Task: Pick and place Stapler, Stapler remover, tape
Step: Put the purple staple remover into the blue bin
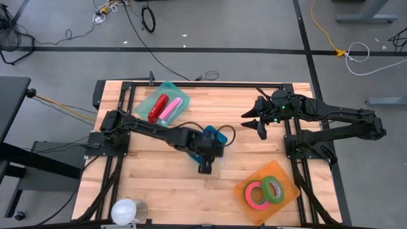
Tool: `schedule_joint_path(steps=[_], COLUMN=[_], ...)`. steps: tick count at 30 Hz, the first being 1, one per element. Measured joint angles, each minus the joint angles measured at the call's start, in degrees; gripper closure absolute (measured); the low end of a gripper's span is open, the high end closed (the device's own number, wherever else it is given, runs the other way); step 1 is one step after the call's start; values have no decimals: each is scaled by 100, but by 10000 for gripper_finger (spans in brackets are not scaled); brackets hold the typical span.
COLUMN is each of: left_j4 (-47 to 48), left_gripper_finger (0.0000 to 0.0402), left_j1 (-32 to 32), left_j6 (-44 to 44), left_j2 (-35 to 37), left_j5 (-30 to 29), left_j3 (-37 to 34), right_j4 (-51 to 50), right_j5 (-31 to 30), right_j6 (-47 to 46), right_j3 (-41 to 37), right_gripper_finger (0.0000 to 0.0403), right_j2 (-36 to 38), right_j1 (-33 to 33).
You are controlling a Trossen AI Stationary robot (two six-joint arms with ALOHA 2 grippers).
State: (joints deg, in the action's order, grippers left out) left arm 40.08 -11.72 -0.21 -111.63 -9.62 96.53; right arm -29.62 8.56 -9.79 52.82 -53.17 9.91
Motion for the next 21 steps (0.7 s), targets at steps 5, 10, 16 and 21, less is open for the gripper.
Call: schedule_joint_path(steps=[5, 10, 16, 21], left_j4=[732, 1089, 1173, 1141], left_gripper_finger=[344, 344, 344, 344], left_j1=[228, 420, 512, 604], left_j6=[-190, -621, -666, -667], left_j2=[0, 0, 0, -9], left_j5=[-338, -324, -326, -318], left_j3=[284, 291, 289, 280], right_j4=[-1, -1, -1, -1], right_j5=[0, 0, 1, 0], right_j6=[4, 16, 14, 11], right_j3=[0, 0, 0, 0], right_gripper_finger=[211, 211, 211, 211], right_j2=[0, 0, 0, 0], right_j1=[0, 0, 0, 0])
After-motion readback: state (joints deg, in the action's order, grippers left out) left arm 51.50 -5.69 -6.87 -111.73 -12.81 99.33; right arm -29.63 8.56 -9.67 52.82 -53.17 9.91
